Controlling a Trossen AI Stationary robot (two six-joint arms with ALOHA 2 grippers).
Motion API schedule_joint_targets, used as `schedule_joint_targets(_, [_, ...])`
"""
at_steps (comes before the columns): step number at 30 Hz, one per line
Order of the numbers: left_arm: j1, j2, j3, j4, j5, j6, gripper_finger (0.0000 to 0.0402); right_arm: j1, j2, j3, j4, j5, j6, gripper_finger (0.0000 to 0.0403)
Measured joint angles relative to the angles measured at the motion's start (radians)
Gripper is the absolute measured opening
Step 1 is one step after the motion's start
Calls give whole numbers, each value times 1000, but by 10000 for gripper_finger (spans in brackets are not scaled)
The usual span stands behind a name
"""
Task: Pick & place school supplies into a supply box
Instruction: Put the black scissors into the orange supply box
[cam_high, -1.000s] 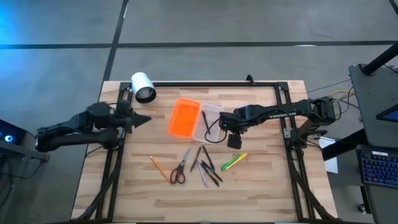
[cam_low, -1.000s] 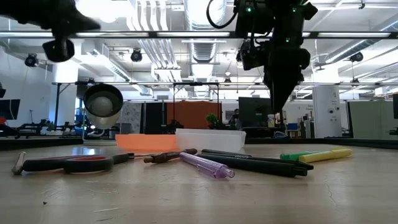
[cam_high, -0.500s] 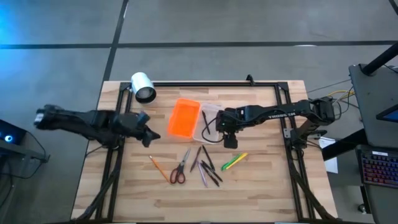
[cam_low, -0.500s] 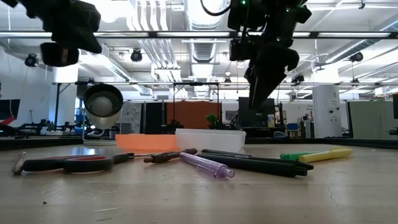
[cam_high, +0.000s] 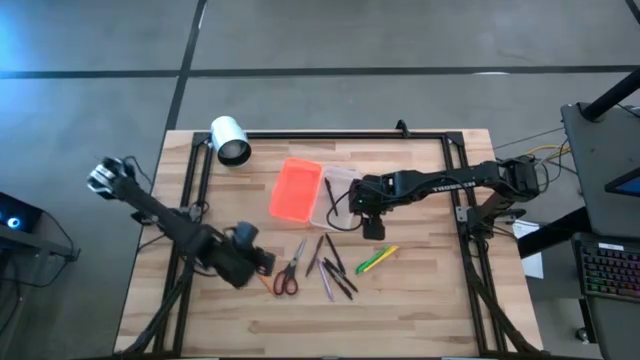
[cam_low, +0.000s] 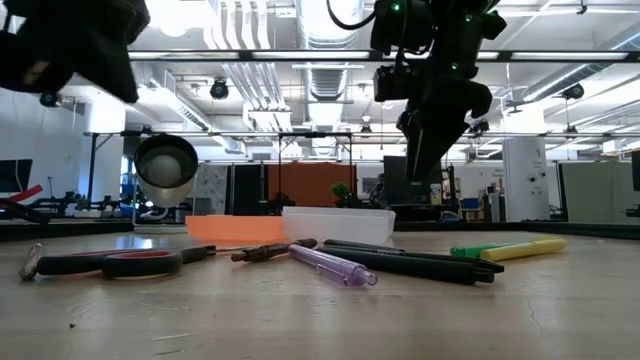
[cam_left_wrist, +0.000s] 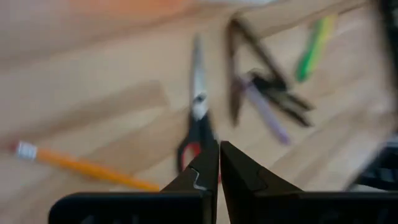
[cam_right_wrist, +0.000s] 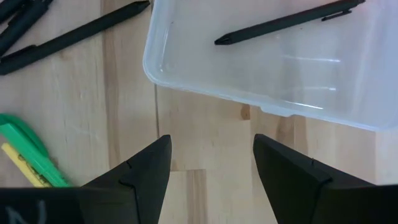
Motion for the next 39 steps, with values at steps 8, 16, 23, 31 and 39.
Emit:
schedule_joint_targets(8, [-1, 280, 218, -46, 188, -104, 0, 10, -3, -4, -40, -8, -7, 219])
schedule_joint_targets(16, [-10, 435, 292, 0, 156, -46, 17, 17, -33, -4, -63, 1, 35, 219])
schedule_joint_targets(23, [-18, 537, 355, 38, 190, -23, 109, 44, -74, -4, -155, 2, 51, 219])
schedule_joint_targets(31, [-10, 568, 478, -229, 184, -117, 142, 71, -146, -21, -228, 92, 79, 219])
schedule_joint_targets(39, [41, 585, 475, -207, 205, -145, 142, 70, -193, -69, -210, 98, 90, 219])
